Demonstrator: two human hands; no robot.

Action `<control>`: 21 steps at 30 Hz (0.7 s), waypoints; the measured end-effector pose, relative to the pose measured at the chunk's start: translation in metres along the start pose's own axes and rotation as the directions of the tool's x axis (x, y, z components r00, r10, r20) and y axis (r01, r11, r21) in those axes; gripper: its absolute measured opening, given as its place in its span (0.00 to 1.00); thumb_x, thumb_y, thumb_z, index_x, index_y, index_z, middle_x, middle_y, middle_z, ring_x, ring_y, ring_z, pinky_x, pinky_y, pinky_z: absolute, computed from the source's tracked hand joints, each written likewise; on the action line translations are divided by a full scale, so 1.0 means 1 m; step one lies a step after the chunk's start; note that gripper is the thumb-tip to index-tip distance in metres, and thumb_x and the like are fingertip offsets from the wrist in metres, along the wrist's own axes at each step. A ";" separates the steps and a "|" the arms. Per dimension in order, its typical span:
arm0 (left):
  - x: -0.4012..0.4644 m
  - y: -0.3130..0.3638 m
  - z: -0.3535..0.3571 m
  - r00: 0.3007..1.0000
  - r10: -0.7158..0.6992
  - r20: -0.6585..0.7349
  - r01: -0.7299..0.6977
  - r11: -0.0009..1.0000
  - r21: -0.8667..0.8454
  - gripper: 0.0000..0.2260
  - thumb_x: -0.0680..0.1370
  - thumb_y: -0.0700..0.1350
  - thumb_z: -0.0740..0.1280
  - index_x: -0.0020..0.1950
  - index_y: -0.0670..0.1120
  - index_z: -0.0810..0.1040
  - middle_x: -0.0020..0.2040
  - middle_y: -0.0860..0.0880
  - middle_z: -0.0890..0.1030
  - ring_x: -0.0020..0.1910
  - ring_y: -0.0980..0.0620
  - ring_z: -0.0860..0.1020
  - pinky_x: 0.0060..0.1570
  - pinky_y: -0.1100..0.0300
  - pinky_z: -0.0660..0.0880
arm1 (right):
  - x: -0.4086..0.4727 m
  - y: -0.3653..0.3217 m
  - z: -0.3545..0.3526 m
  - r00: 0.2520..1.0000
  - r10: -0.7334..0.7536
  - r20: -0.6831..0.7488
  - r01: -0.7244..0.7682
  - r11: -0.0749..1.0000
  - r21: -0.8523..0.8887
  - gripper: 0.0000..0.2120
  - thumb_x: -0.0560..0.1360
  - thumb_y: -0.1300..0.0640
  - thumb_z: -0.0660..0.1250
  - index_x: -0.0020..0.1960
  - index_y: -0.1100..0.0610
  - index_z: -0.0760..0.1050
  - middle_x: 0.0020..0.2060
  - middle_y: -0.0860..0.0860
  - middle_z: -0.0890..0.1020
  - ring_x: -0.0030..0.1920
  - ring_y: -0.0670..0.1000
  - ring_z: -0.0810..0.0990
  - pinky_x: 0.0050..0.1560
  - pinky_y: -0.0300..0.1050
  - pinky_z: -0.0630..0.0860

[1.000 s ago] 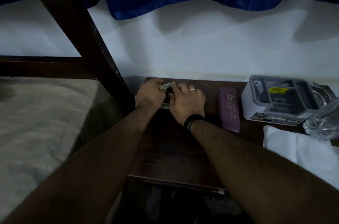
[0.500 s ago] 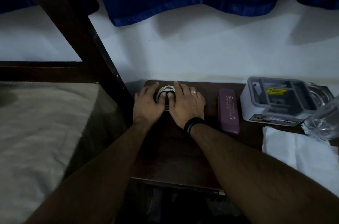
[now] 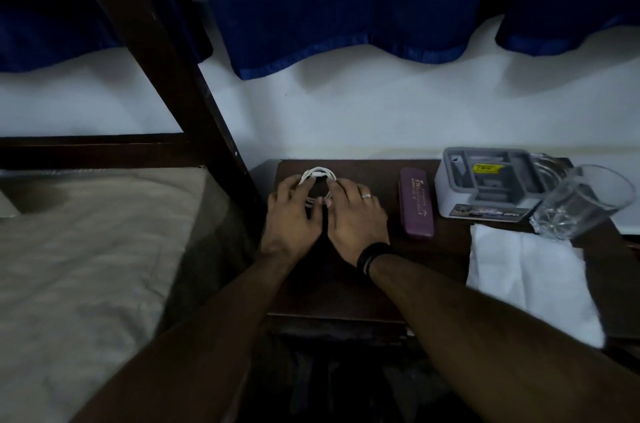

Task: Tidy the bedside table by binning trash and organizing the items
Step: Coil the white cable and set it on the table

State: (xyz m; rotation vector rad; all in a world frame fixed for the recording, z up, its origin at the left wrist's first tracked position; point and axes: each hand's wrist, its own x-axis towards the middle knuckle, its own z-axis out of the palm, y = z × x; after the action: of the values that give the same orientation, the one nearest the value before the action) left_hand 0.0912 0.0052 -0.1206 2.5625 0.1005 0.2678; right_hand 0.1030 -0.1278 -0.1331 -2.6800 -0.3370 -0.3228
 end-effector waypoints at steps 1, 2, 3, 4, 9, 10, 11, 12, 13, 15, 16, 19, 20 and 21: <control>-0.004 0.003 -0.005 1.000 0.019 0.004 -0.019 1.000 0.005 0.21 0.79 0.50 0.64 0.72 0.48 0.75 0.72 0.45 0.71 0.68 0.40 0.70 0.69 0.54 0.64 | -0.006 -0.003 -0.007 1.000 -0.006 -0.005 0.006 1.000 -0.011 0.25 0.78 0.49 0.51 0.70 0.56 0.74 0.65 0.52 0.79 0.62 0.58 0.77 0.58 0.54 0.76; -0.008 0.007 -0.011 0.999 0.035 0.008 -0.035 0.999 0.009 0.22 0.78 0.52 0.62 0.72 0.49 0.75 0.72 0.45 0.71 0.67 0.40 0.71 0.69 0.52 0.66 | -0.012 -0.007 -0.015 1.000 -0.012 -0.009 0.012 1.000 -0.021 0.25 0.78 0.49 0.51 0.69 0.55 0.74 0.65 0.52 0.79 0.62 0.58 0.78 0.57 0.54 0.76; -0.013 0.012 -0.016 0.999 0.052 0.010 -0.053 0.999 0.015 0.24 0.77 0.54 0.59 0.71 0.49 0.75 0.71 0.45 0.71 0.66 0.40 0.72 0.68 0.50 0.68 | -0.018 -0.010 -0.024 1.000 -0.015 -0.012 0.014 1.000 -0.026 0.24 0.78 0.49 0.52 0.69 0.55 0.75 0.64 0.52 0.79 0.62 0.58 0.78 0.57 0.54 0.76; -0.018 0.018 -0.021 0.997 0.075 0.007 -0.076 0.997 0.025 0.25 0.76 0.55 0.57 0.71 0.50 0.75 0.71 0.46 0.72 0.66 0.40 0.72 0.67 0.49 0.70 | -0.025 -0.013 -0.033 1.000 -0.012 -0.016 0.012 1.000 -0.027 0.24 0.79 0.50 0.52 0.69 0.55 0.75 0.64 0.51 0.79 0.62 0.57 0.78 0.57 0.54 0.76; -0.048 0.053 -0.040 0.986 0.161 0.034 -0.163 0.986 0.039 0.27 0.76 0.58 0.53 0.71 0.50 0.75 0.71 0.47 0.71 0.67 0.41 0.73 0.64 0.43 0.73 | -0.065 -0.020 -0.083 0.997 0.039 -0.062 -0.041 0.998 -0.040 0.24 0.78 0.50 0.52 0.68 0.55 0.76 0.61 0.52 0.82 0.57 0.58 0.81 0.53 0.54 0.79; -0.057 0.061 -0.042 0.984 0.169 0.051 -0.171 0.984 0.041 0.27 0.76 0.59 0.53 0.71 0.51 0.74 0.72 0.47 0.71 0.68 0.41 0.72 0.64 0.43 0.73 | -0.074 -0.018 -0.093 0.997 0.047 -0.068 -0.050 0.998 -0.046 0.24 0.78 0.50 0.52 0.68 0.55 0.77 0.60 0.52 0.82 0.56 0.58 0.81 0.52 0.54 0.79; -0.066 0.069 -0.043 0.981 0.181 0.071 -0.184 0.982 0.044 0.28 0.76 0.59 0.52 0.72 0.52 0.73 0.72 0.48 0.70 0.68 0.42 0.71 0.64 0.43 0.73 | -0.085 -0.016 -0.102 0.996 0.055 -0.066 -0.058 0.997 -0.051 0.24 0.78 0.50 0.52 0.68 0.54 0.77 0.59 0.52 0.82 0.56 0.58 0.81 0.52 0.54 0.80; -0.077 0.077 -0.043 0.977 0.193 0.089 -0.197 0.980 0.040 0.28 0.76 0.59 0.52 0.72 0.52 0.73 0.73 0.48 0.69 0.69 0.42 0.71 0.64 0.43 0.73 | -0.095 -0.013 -0.111 0.996 0.064 -0.059 -0.067 0.996 -0.060 0.24 0.78 0.50 0.52 0.67 0.54 0.77 0.59 0.51 0.82 0.56 0.58 0.81 0.51 0.54 0.79; -0.087 0.084 -0.041 0.973 0.208 0.101 -0.212 0.977 0.033 0.27 0.76 0.60 0.52 0.72 0.53 0.73 0.73 0.48 0.70 0.69 0.42 0.71 0.64 0.42 0.73 | -0.107 -0.008 -0.119 0.996 0.072 -0.050 -0.076 0.995 -0.072 0.24 0.77 0.50 0.52 0.67 0.53 0.77 0.59 0.51 0.82 0.55 0.58 0.81 0.51 0.54 0.79; -0.104 0.098 -0.035 0.965 0.234 0.116 -0.237 0.971 0.017 0.26 0.76 0.59 0.54 0.71 0.53 0.74 0.72 0.48 0.71 0.67 0.42 0.72 0.62 0.42 0.75 | -0.128 0.004 -0.134 0.996 0.088 -0.036 -0.090 0.992 -0.090 0.24 0.76 0.50 0.52 0.66 0.53 0.77 0.58 0.51 0.82 0.54 0.59 0.81 0.51 0.55 0.78; -0.113 0.106 -0.031 0.961 0.246 0.123 -0.250 0.968 0.015 0.25 0.76 0.58 0.54 0.70 0.53 0.75 0.71 0.48 0.71 0.65 0.41 0.73 0.60 0.41 0.76 | -0.139 0.011 -0.140 0.995 0.098 -0.027 -0.101 0.991 -0.093 0.24 0.75 0.50 0.52 0.65 0.52 0.78 0.57 0.52 0.82 0.54 0.59 0.81 0.51 0.55 0.78; -0.132 0.130 -0.015 0.948 0.287 0.139 -0.292 0.956 0.017 0.23 0.77 0.57 0.56 0.68 0.53 0.76 0.68 0.48 0.73 0.60 0.41 0.75 0.56 0.42 0.78 | -0.166 0.038 -0.155 0.989 0.149 0.002 -0.148 0.983 -0.106 0.23 0.74 0.48 0.52 0.62 0.50 0.78 0.56 0.51 0.81 0.53 0.59 0.79 0.51 0.54 0.77; -0.136 0.139 -0.010 0.945 0.291 0.146 -0.297 0.955 0.016 0.22 0.77 0.57 0.56 0.67 0.53 0.77 0.67 0.49 0.74 0.60 0.42 0.75 0.55 0.42 0.78 | -0.172 0.048 -0.158 0.985 0.169 0.023 -0.165 0.980 -0.110 0.22 0.74 0.48 0.53 0.60 0.50 0.79 0.55 0.51 0.81 0.52 0.59 0.79 0.50 0.54 0.77; -0.140 0.148 -0.005 0.943 0.294 0.157 -0.300 0.954 0.018 0.22 0.77 0.57 0.56 0.67 0.54 0.77 0.66 0.50 0.74 0.60 0.43 0.75 0.55 0.42 0.79 | -0.177 0.057 -0.161 0.980 0.192 0.051 -0.185 0.976 -0.113 0.21 0.75 0.47 0.53 0.60 0.50 0.79 0.54 0.51 0.80 0.52 0.60 0.79 0.50 0.54 0.77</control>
State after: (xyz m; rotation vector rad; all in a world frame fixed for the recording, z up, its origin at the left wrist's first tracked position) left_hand -0.0441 -0.1346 -0.0611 2.6246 -0.3449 0.1817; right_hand -0.0759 -0.2807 -0.0607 -2.8049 -0.0833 -0.2062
